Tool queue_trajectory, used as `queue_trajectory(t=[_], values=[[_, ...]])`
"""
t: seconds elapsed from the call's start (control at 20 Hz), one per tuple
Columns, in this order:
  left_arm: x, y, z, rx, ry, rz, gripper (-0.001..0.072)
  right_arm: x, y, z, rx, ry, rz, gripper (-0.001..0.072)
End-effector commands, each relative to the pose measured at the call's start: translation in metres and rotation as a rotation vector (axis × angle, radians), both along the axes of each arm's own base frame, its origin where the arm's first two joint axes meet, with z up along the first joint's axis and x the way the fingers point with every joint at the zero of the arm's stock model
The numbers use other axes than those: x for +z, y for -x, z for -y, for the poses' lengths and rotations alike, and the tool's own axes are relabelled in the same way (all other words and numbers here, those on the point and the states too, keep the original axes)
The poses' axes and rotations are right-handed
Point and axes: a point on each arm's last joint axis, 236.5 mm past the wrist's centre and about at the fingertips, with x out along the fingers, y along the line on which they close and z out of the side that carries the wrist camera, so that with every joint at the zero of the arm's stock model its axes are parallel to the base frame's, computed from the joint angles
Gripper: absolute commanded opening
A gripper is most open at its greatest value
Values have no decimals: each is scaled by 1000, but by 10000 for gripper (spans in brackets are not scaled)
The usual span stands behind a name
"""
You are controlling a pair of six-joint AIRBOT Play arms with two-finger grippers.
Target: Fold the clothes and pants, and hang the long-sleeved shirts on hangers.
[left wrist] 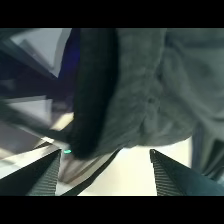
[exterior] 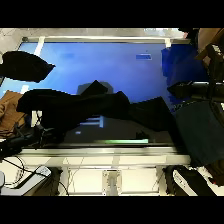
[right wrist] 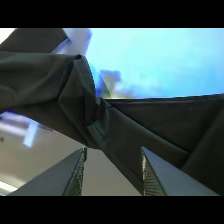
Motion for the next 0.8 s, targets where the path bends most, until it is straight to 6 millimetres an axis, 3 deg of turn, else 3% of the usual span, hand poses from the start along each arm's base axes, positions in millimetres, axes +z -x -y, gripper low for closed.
queue_trajectory(t=[0.0, 0.05, 0.2, 0.25, 0.3, 0.45, 0.55, 0.75], values=[[-8, -12, -3, 52, 29, 24, 599, 3, 1, 0, -19, -17, 0, 379], [-11, -12, 2, 42, 43, 15, 596, 3, 2, 0, -21, -19, -1, 379], [-18, -18, 14, 12, 53, 0, 389, 3, 2, 0, -34, -30, -8, 379], [-23, -20, 13, 8, 23, -4, 125, 3, 2, 1, -35, -29, -8, 379], [-26, -22, 10, 9, -6, -4, 14, 2, 2, 2, -37, -21, -10, 379], [-18, -29, -2, 5, -37, 17, 17, -17, 8, 37, -103, 118, -68, 378], [2, -36, -20, 3, -72, 65, 17, -48, 17, 63, -185, 135, -164, 379], [58, -49, -86, 142, -195, 178, 16, -161, 60, 85, -306, 31, -444, 389]])
